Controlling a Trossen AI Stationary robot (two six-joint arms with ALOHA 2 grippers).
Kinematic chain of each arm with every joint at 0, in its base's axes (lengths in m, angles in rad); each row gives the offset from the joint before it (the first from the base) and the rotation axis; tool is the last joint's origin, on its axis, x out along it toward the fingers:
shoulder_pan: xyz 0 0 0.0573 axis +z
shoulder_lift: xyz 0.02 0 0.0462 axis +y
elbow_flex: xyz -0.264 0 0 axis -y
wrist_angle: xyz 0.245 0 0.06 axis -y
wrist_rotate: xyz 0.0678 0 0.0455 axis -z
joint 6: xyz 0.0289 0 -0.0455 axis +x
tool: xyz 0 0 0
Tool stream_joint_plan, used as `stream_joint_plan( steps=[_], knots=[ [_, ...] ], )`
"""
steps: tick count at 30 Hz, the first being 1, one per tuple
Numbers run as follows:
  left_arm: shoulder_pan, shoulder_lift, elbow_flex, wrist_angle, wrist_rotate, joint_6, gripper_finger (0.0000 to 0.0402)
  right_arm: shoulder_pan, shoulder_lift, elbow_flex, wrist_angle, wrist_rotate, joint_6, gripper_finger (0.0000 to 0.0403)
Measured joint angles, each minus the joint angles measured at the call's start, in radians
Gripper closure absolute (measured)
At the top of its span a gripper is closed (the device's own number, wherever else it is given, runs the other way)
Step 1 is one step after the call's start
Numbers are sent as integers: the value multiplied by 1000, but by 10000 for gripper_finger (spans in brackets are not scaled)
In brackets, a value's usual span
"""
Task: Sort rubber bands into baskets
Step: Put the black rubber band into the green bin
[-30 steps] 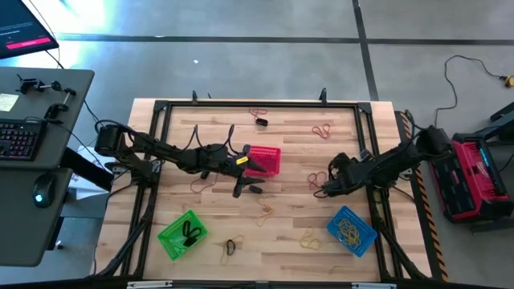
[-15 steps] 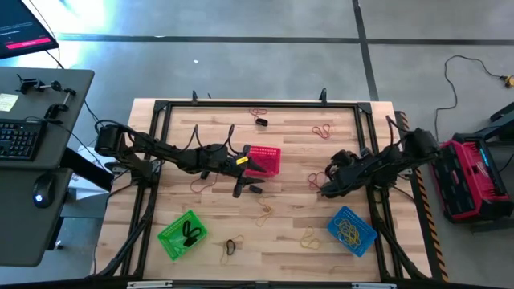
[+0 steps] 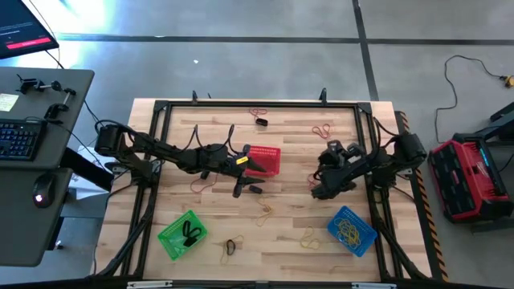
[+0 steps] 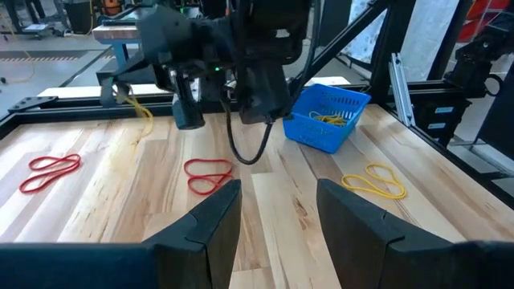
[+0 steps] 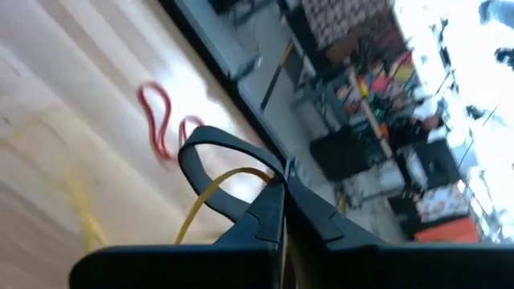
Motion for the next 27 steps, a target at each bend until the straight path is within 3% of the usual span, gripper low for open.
stream_joint_plan(
  steps=[10,21,27],
  knots=[
    [0,0,0,-1,0,0,245,130,6,10,-52,156,17,403],
    [0,0,0,-1,0,0,245,276,6,-71,-27,217,404,403],
    [0,0,0,-1,0,0,245,294,5,-105,40,293,367,403]
  ],
)
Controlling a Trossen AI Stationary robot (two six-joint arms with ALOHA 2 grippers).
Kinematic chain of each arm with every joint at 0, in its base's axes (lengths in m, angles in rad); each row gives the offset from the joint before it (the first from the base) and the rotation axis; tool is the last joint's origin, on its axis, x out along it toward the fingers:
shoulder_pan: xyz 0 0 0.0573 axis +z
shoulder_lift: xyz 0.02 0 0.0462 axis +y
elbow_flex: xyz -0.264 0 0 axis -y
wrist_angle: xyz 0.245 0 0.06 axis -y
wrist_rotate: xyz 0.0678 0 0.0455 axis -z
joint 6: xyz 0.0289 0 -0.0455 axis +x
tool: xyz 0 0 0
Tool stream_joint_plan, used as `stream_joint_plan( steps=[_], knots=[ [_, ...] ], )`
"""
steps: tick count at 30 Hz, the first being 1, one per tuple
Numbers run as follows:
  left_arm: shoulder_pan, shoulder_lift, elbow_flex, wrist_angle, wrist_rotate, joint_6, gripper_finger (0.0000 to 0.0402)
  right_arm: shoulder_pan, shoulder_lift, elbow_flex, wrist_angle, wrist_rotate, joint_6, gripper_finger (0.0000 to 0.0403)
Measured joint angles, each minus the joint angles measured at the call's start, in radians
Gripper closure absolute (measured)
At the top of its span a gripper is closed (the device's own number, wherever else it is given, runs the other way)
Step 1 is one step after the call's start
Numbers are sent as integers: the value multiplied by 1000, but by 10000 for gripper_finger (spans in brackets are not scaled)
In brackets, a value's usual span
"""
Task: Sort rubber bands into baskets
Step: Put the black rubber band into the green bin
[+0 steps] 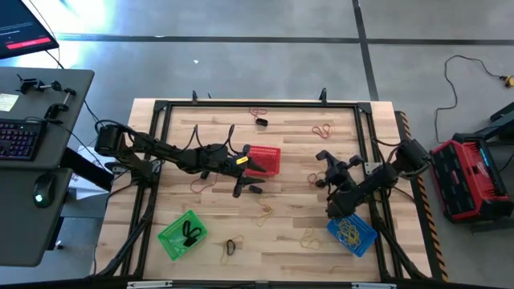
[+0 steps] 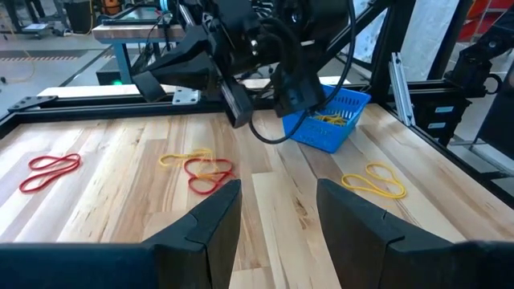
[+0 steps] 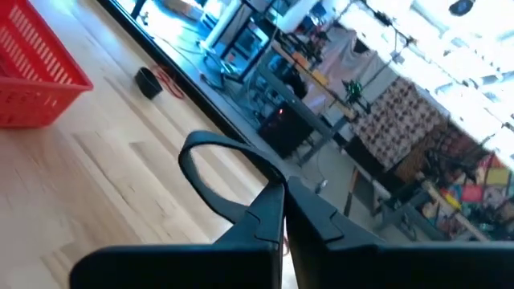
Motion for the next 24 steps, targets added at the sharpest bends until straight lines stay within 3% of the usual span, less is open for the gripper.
stream_joint_plan(
  steps=[6,16,24],
  knots=[
    [0,0,0,0,0,0,245,-2,0,-1,4,46,-42,403],
    [-2,0,0,-1,-21,-6,245,53,-1,-1,95,-30,161,403],
    [-52,1,0,-27,-124,102,245,78,-1,15,266,-69,21,403]
  ],
)
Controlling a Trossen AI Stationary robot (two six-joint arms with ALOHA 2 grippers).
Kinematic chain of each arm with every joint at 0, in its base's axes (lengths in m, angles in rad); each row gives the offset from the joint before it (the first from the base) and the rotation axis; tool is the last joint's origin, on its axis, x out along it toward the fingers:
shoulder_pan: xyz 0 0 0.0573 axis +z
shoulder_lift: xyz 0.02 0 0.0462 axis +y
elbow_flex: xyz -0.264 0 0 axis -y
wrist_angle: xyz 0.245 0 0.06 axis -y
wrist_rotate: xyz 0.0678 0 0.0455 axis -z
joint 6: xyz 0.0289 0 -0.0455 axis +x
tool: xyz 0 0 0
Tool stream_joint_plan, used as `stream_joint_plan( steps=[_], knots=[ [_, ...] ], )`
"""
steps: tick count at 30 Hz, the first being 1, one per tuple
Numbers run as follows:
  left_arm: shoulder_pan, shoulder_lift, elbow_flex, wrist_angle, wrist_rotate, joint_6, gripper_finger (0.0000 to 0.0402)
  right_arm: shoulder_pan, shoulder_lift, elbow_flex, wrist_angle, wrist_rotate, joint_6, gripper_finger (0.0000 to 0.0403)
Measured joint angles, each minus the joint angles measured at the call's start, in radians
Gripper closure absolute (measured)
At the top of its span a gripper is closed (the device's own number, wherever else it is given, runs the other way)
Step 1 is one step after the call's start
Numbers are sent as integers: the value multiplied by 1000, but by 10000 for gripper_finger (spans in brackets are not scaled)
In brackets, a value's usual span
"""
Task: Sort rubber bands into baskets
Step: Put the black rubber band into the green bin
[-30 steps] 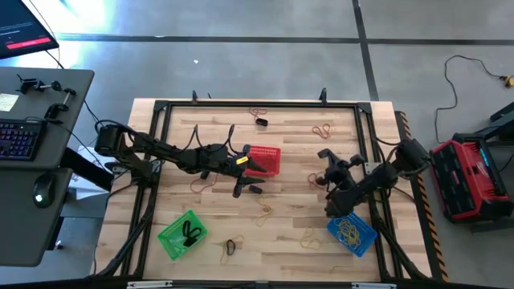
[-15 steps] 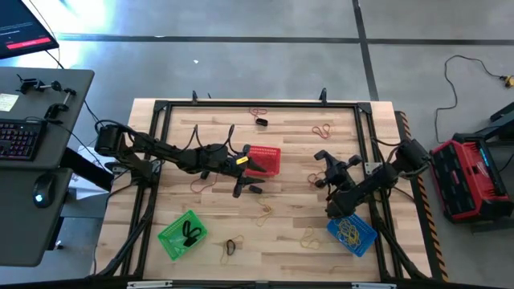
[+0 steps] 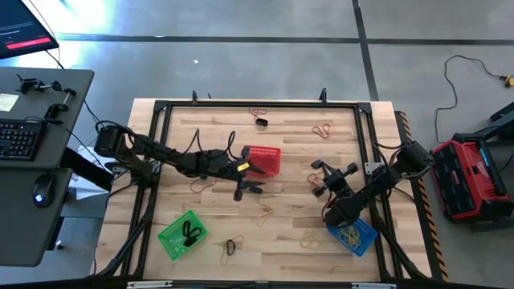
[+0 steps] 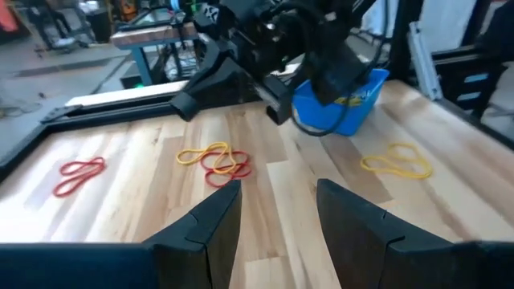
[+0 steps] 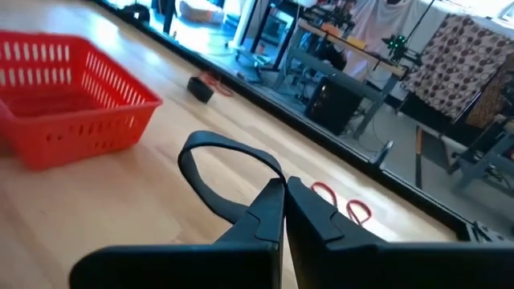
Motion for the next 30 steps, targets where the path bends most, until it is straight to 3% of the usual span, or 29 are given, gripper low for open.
stream_joint_plan(
  steps=[4,18,24,30],
  knots=[
    [-13,0,0,0,-56,12,245,-13,0,42,-2,-17,-102,403],
    [-12,0,0,-1,-83,13,245,-74,0,218,16,-68,-428,403],
    [-22,0,0,-2,-106,64,245,-121,0,307,143,-184,-706,403],
    [-47,0,0,-34,-132,127,245,-191,0,345,391,-357,-1095,403]
  ],
)
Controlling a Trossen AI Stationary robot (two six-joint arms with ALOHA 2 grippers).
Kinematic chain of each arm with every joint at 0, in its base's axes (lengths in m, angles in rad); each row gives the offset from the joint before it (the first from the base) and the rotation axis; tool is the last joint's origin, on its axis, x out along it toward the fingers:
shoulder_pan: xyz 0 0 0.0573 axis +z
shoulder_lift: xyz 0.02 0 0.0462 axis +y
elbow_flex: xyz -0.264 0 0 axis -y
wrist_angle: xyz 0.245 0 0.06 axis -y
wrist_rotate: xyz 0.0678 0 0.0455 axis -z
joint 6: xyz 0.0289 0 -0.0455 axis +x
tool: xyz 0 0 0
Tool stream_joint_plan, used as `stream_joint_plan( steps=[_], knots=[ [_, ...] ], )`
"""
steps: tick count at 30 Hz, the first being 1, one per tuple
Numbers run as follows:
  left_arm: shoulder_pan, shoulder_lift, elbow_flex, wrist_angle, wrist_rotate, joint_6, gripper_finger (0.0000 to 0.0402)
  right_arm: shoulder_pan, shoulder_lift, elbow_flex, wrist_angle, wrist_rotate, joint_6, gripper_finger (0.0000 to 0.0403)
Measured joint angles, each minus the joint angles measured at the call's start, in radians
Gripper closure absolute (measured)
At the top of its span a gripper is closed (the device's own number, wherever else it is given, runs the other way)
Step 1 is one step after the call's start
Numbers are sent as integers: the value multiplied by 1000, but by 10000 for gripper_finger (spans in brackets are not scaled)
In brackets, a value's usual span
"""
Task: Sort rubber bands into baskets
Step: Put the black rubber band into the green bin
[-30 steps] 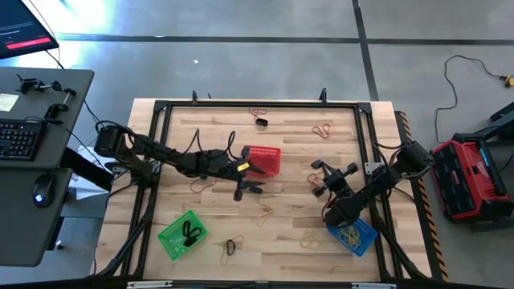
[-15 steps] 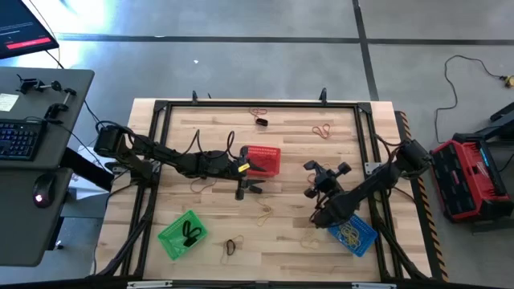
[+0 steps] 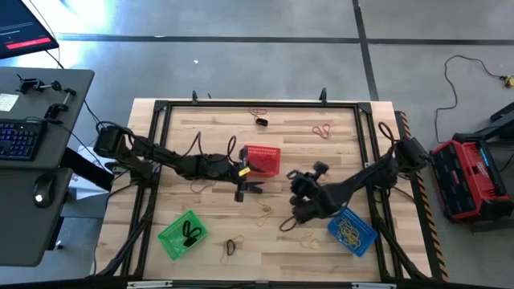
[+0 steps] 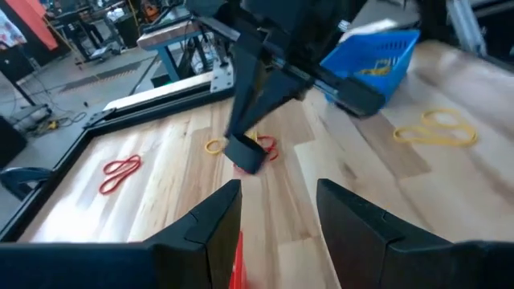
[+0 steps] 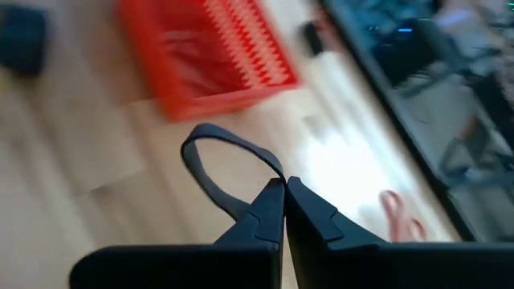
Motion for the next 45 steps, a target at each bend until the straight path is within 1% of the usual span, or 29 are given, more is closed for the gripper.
stream_joint_plan(
  steps=[3,6,10,13,15,17,24,29,34,40,42,45],
  knots=[
    [-17,0,0,-27,-42,17,245,-39,0,0,114,-112,-180,403],
    [-33,0,0,-64,-65,9,245,-78,0,0,210,-206,-296,403],
    [-56,0,0,-136,-107,-4,245,-113,0,0,336,-235,-390,403],
    [-80,0,0,-171,-188,-18,245,-137,0,0,411,-236,-392,403],
    [-98,0,0,-173,-261,-19,245,-149,0,-1,451,-246,-388,403],
    [-113,0,0,-168,-311,-18,245,-155,0,-1,492,-251,-388,403],
    [-124,2,0,-146,-321,-68,245,-158,0,-1,592,-267,-423,403],
    [-124,46,48,-142,-322,-76,245,-158,0,-1,611,-268,-438,403],
    [-127,99,85,-192,-347,-75,245,-158,0,-2,618,-267,-438,403],
    [-145,124,97,-190,-423,-89,247,-158,0,-2,628,-258,-442,403],
    [-151,123,97,-189,-431,-97,257,-158,0,-2,631,-249,-442,403],
    [-156,121,97,-183,-432,-90,290,-158,0,-2,631,-249,-442,403]
  ],
)
